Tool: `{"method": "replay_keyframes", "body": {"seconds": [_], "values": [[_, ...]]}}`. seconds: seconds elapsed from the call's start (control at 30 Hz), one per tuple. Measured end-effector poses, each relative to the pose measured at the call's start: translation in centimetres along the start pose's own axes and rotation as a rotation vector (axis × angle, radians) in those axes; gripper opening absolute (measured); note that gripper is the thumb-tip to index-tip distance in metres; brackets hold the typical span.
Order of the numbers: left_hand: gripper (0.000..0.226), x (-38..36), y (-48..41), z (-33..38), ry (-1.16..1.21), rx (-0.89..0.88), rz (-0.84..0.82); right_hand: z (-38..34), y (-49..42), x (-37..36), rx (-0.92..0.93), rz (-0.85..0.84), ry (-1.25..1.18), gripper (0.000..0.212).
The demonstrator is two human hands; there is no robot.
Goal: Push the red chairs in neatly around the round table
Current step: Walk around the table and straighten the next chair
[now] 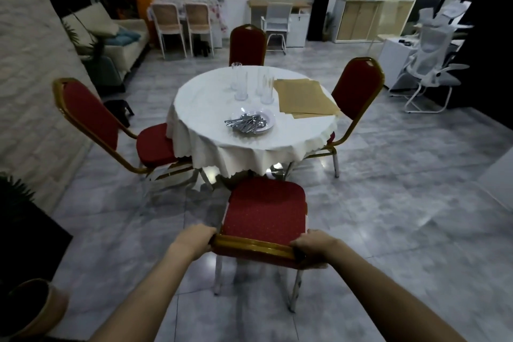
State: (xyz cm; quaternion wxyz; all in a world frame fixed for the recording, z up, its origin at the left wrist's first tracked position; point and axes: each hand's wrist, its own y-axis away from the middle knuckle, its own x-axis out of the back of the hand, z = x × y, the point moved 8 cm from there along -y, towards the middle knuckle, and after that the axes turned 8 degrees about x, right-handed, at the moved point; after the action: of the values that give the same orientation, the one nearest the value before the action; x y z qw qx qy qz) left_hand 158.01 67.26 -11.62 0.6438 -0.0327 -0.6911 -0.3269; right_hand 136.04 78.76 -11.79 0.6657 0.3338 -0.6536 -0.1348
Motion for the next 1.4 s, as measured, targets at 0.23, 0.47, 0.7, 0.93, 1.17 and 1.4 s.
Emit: {"method": "replay_keyframes", "body": {"seconds": [0.23, 0.47, 0.7, 0.93, 1.17, 1.4], "values": [[0.026, 1.9, -3.9, 3.9, -0.069, 0.083, 0.050, 8.7, -1.3, 2.5, -0.115, 0.074, 0.007, 0.032], [0.023, 3.5, -9.0, 7.7, -0.018, 0.189, 0.038, 16.8, -3.2, 4.9, -0.151, 0.151, 0.050, 0.027], [0.021, 4.3, -12.5, 9.3, -0.103, 0.225, 0.034, 21.2, -4.6, 5.9, -0.182, 0.278, -0.046, 0.020], [0.027, 5.6, -15.1, 8.2, -0.084, 0.255, 0.052, 22.8, -5.1, 6.0, -0.225, 0.376, -0.148, 0.033], [0.018, 6.4, -16.7, 7.4, -0.096, 0.232, 0.055, 23.0, -6.2, 7.2, -0.210, 0.366, -0.169, 0.022], [0.020, 6.1, -16.6, 7.4, -0.093, 0.237, 0.043, 23.0, -6.2, 7.2, -0.210, 0.344, -0.193, 0.021]]}}
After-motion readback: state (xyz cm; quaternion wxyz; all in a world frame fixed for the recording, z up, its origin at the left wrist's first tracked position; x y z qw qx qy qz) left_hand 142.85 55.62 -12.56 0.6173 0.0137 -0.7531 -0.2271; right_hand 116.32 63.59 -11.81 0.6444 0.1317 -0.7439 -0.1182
